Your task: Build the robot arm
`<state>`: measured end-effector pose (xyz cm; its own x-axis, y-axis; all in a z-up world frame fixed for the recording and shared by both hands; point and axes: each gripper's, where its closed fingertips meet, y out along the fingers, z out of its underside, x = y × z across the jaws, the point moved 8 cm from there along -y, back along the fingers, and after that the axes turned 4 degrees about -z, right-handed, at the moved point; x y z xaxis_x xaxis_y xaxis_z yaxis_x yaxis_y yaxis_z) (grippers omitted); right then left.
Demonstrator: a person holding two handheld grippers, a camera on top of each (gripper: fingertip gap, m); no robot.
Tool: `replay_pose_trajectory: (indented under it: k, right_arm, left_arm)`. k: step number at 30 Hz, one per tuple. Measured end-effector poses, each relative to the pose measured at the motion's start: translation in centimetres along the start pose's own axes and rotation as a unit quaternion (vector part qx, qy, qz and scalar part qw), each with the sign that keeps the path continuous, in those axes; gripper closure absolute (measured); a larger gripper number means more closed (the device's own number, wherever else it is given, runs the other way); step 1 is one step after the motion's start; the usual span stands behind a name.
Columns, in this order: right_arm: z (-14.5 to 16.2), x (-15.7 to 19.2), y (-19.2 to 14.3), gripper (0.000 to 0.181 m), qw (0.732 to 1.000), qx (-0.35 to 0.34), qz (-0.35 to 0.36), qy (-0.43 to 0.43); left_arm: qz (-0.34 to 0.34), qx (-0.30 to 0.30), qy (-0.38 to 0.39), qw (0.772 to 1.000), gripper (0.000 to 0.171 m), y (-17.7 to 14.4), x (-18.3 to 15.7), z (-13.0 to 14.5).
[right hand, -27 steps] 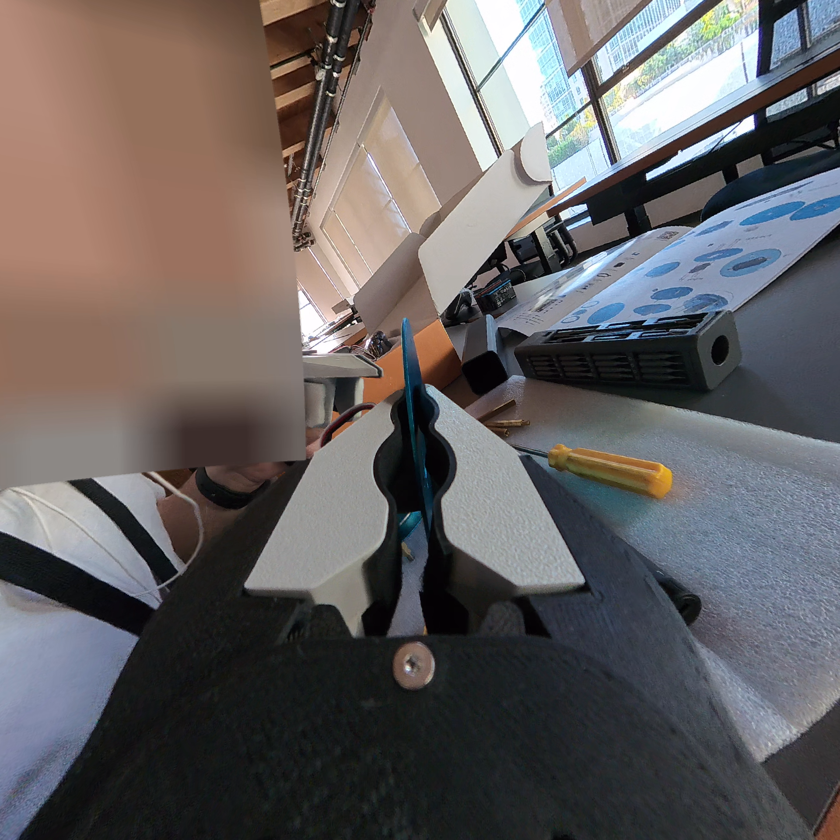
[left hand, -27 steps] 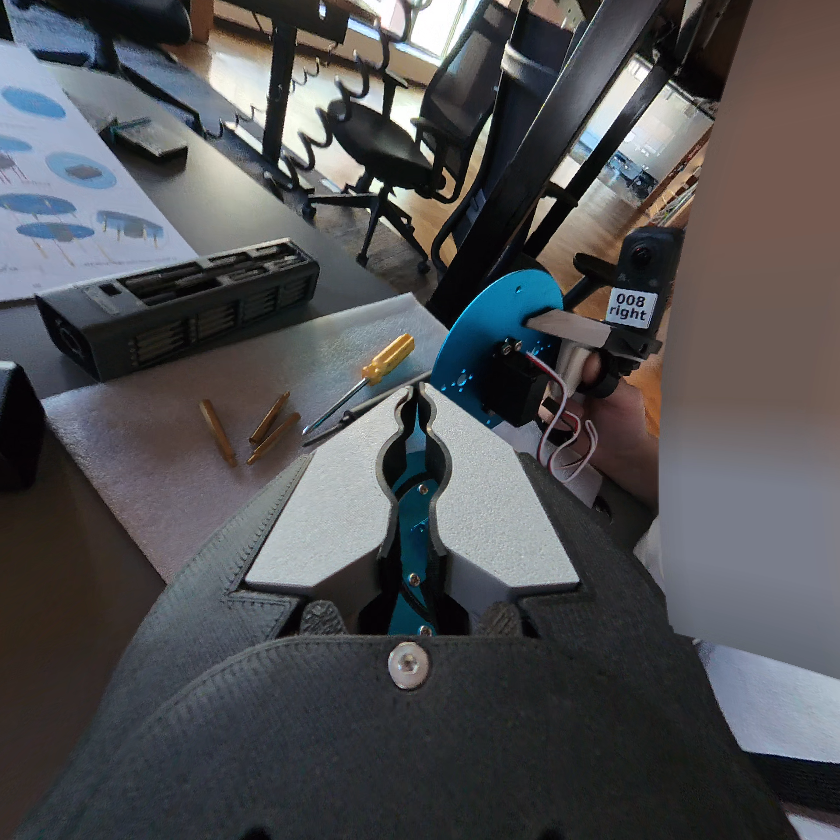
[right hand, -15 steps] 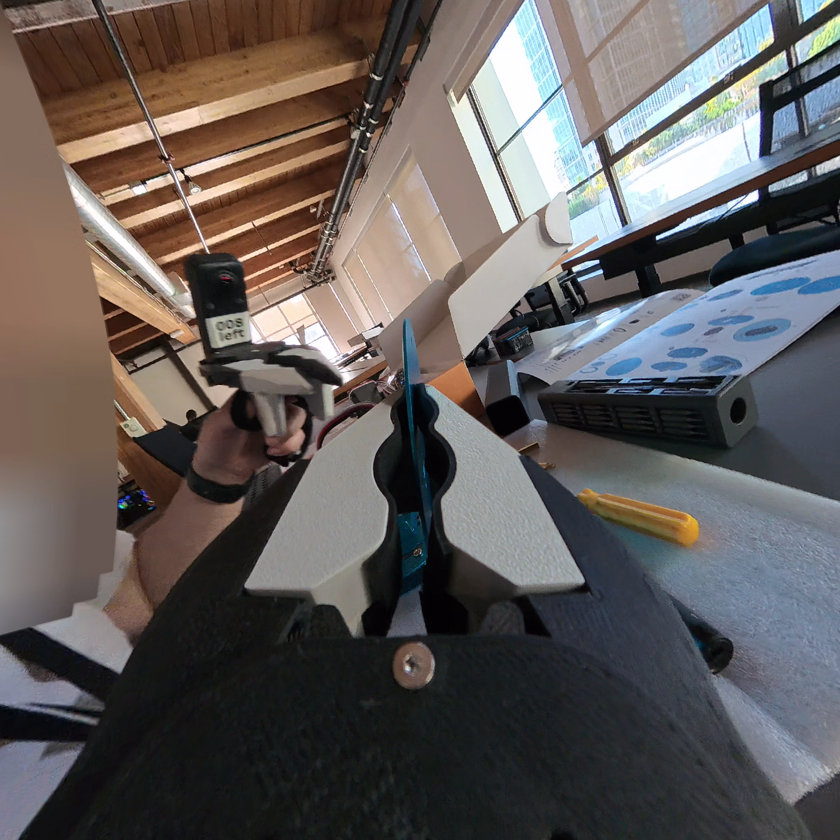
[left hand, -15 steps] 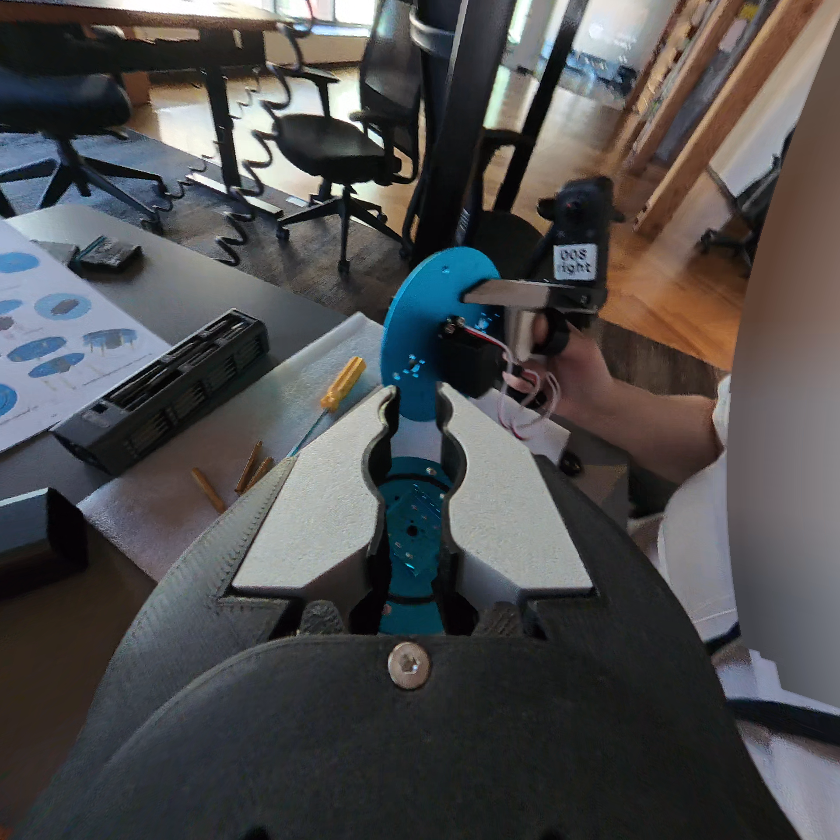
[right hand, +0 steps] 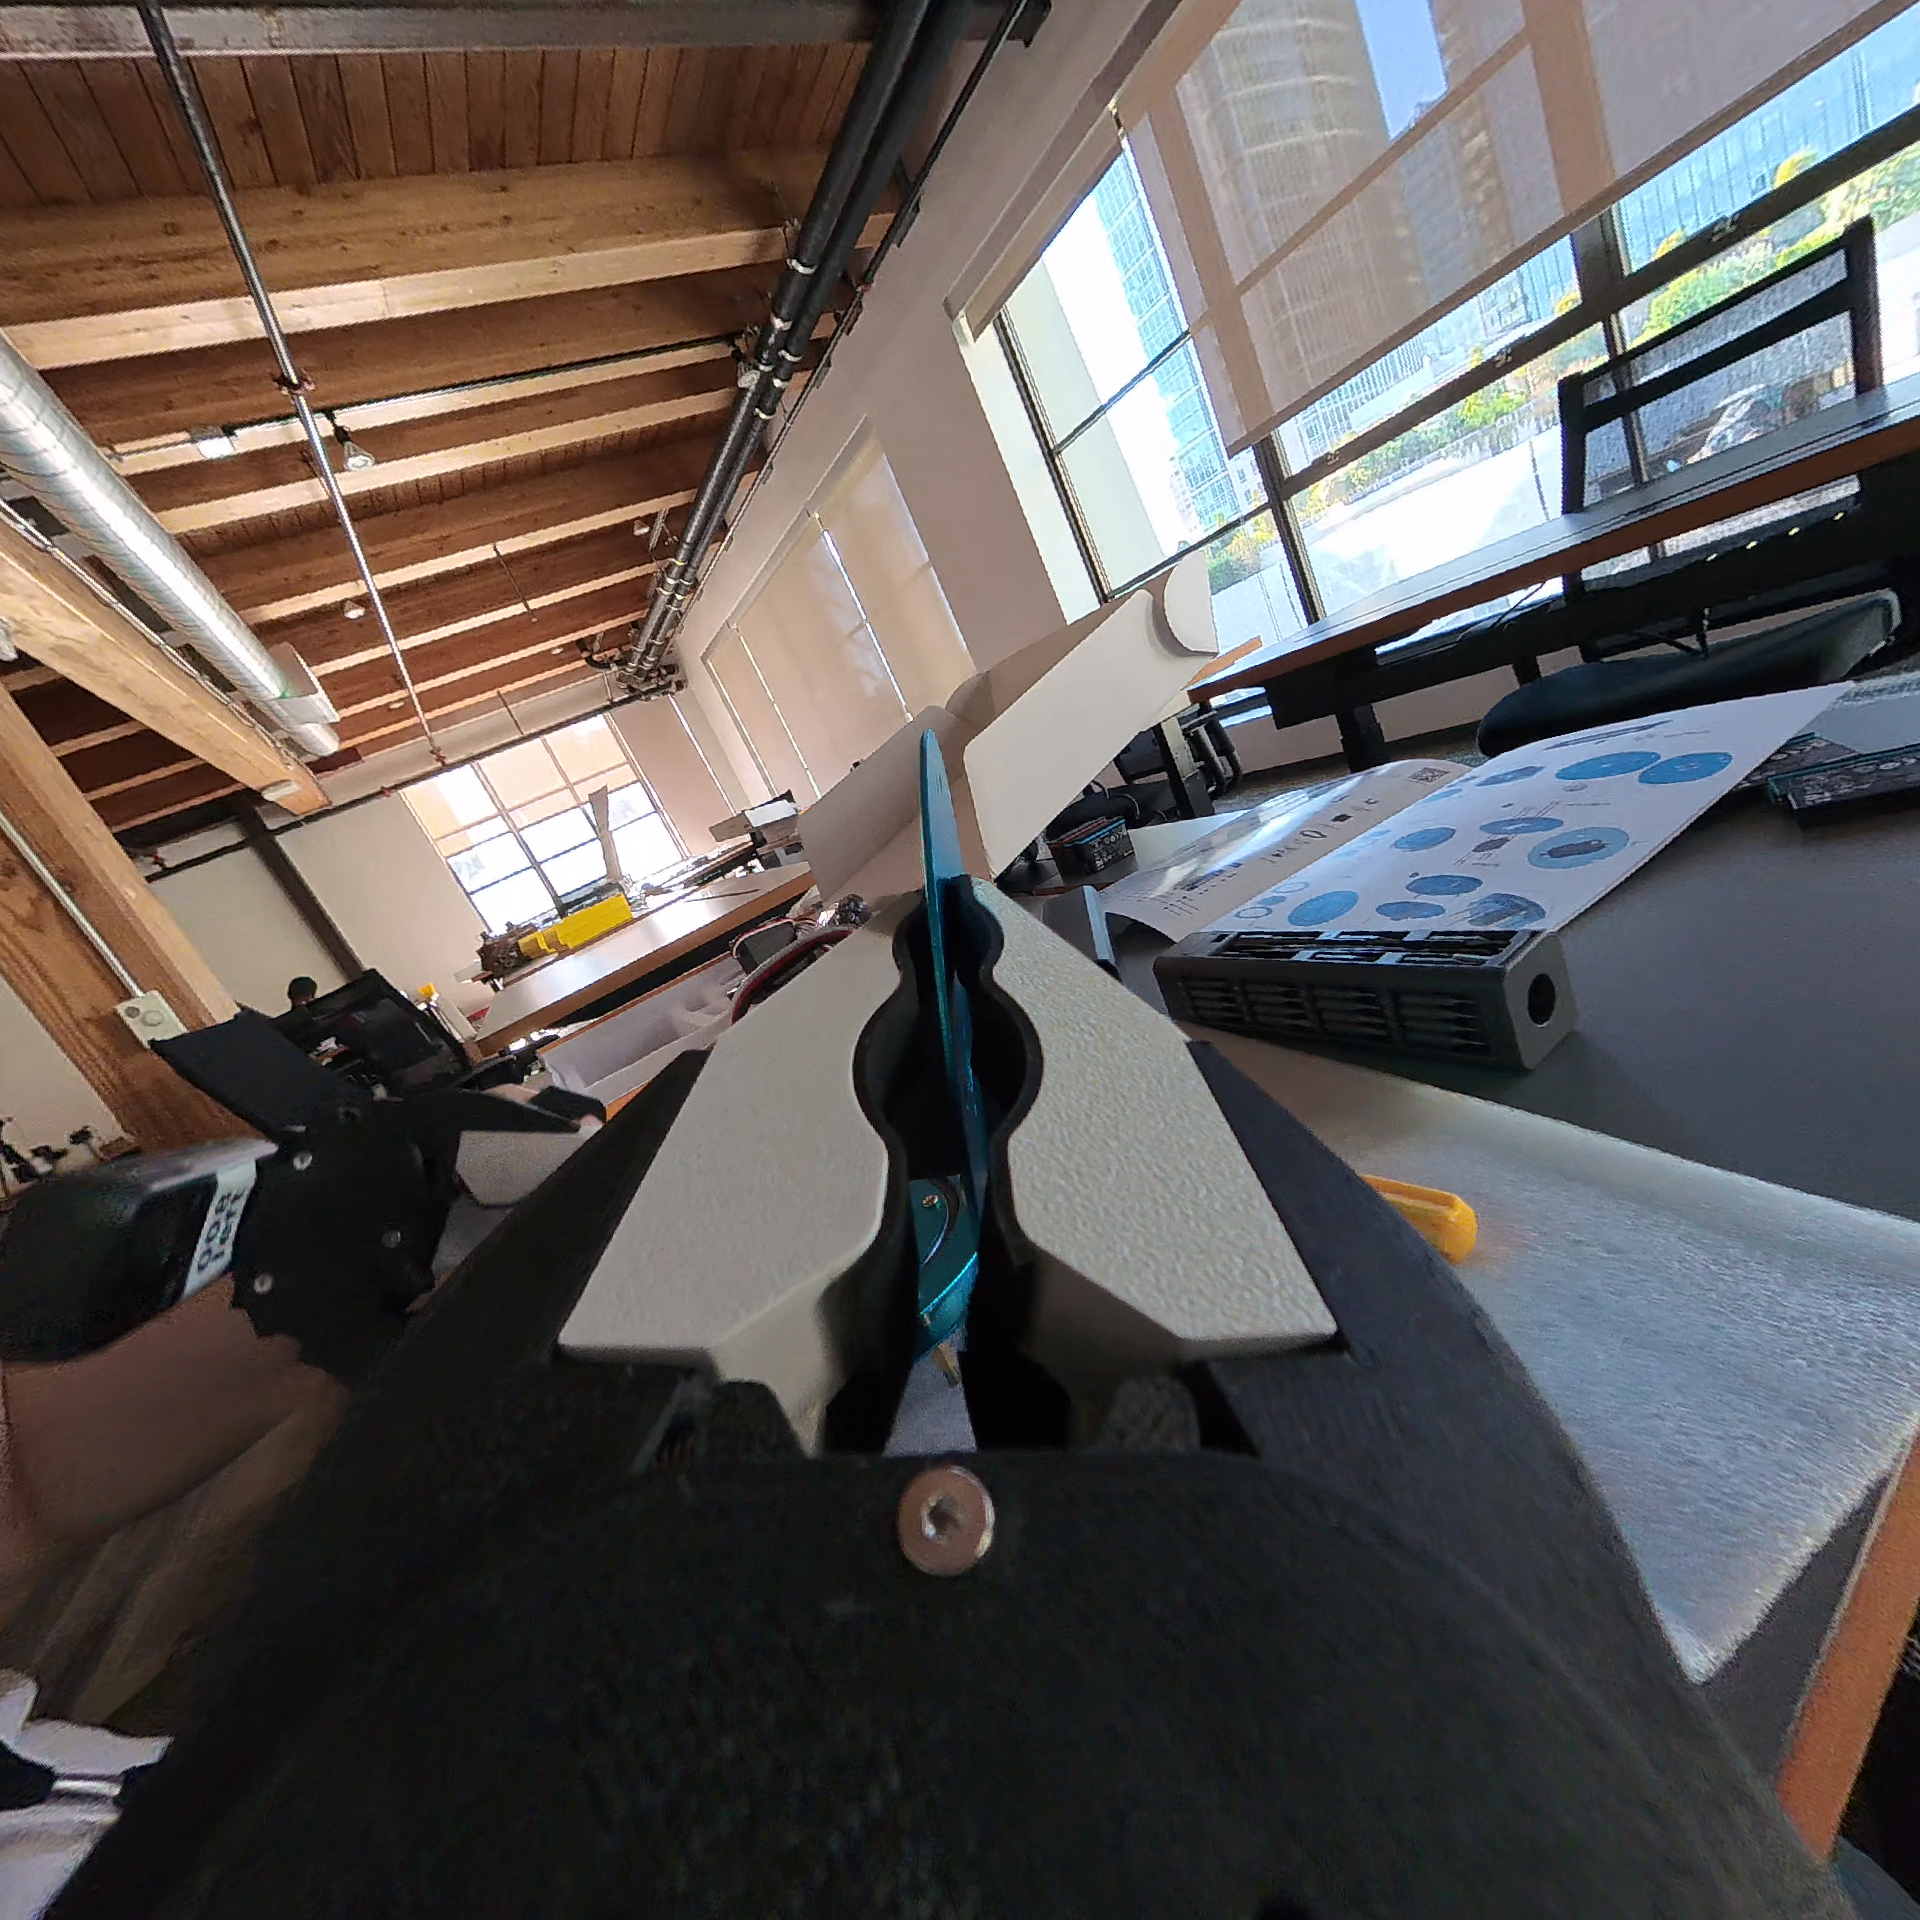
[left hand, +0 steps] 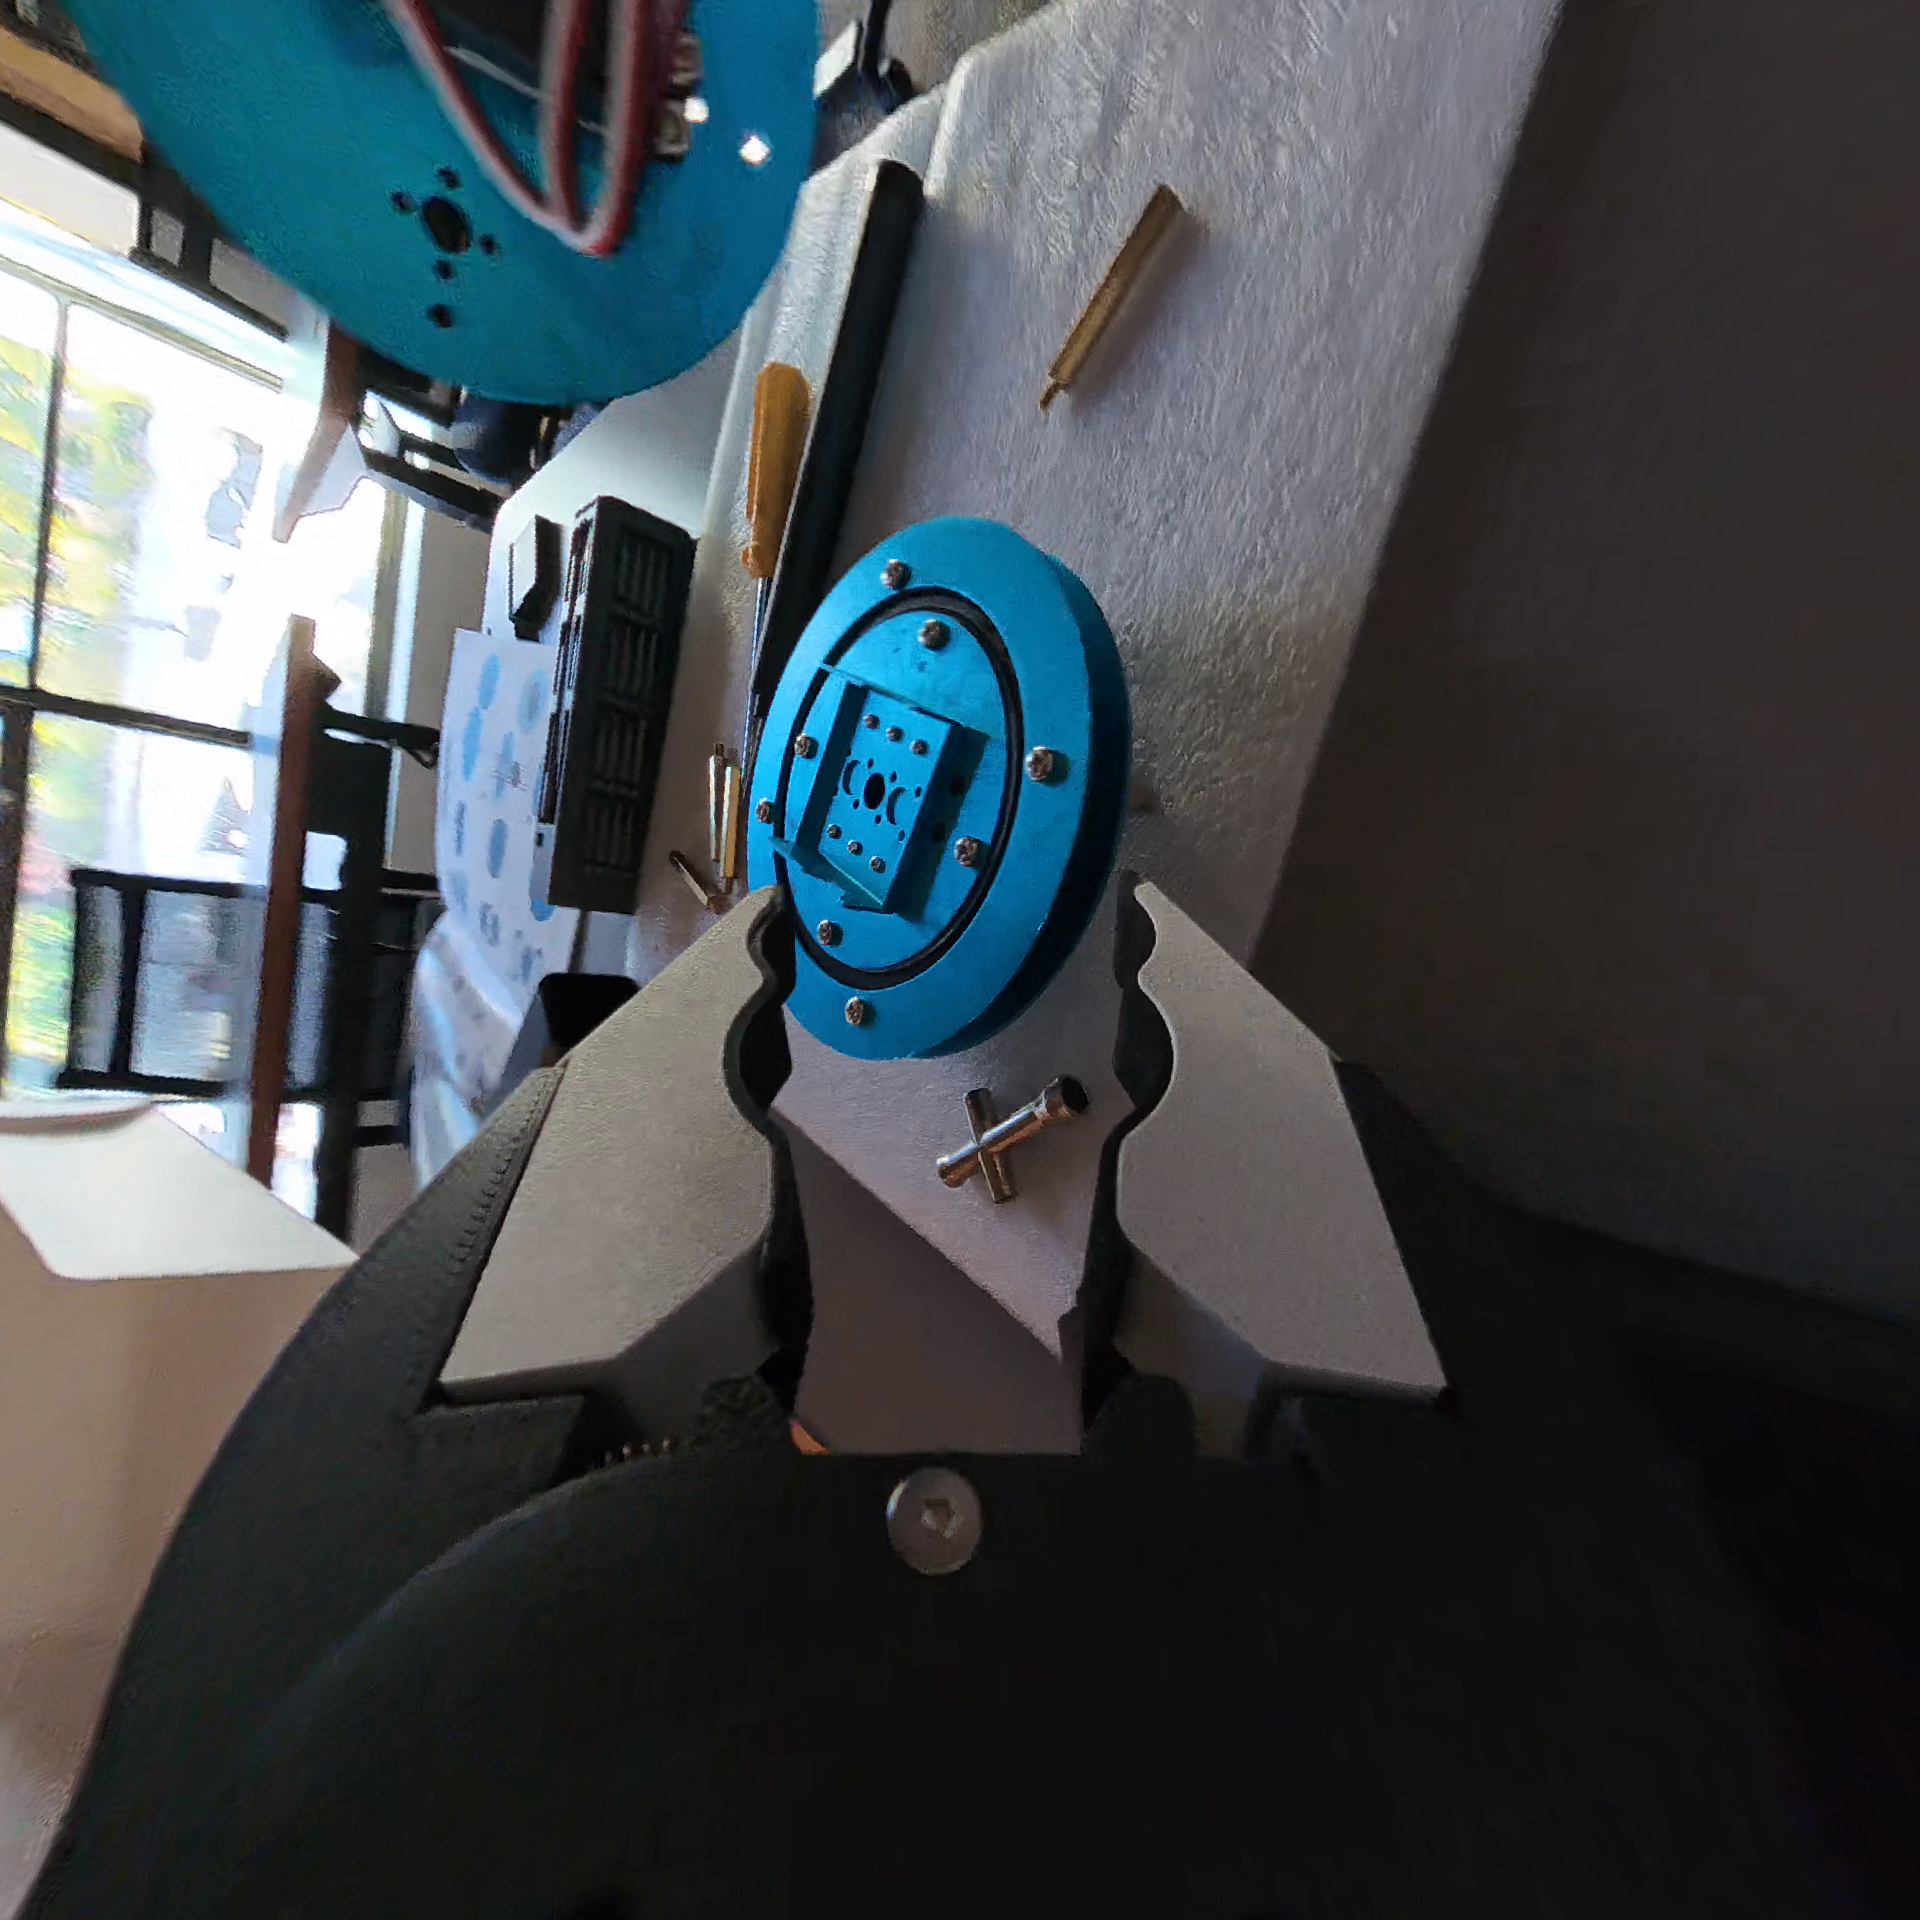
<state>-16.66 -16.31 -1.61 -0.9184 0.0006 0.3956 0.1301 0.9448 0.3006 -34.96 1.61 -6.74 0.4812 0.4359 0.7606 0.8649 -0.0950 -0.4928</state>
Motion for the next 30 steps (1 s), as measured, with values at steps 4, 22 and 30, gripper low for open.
replay_pose_trajectory:
  k: [4,22,30]
  right_arm:
    - [-0.2,-0.2,-0.3,0.181,1.0,-0.008,0.003,0.002]
    - [-0.2,-0.5,-0.3,0.181,0.999,-0.007,-0.02,0.027]
    - [0.0,-0.7,-0.1,0.181,0.999,-0.001,-0.028,0.041]
  left_arm:
    - [-0.012,0.001,0.071,0.997,0.127,1.0,-1.0,-0.3]
    - [0.05,-0.042,-0.329,0.942,0.158,2.1,9.1,2.8]
    - [0.078,-0.017,-0.404,0.911,0.157,3.2,10.9,3.1]
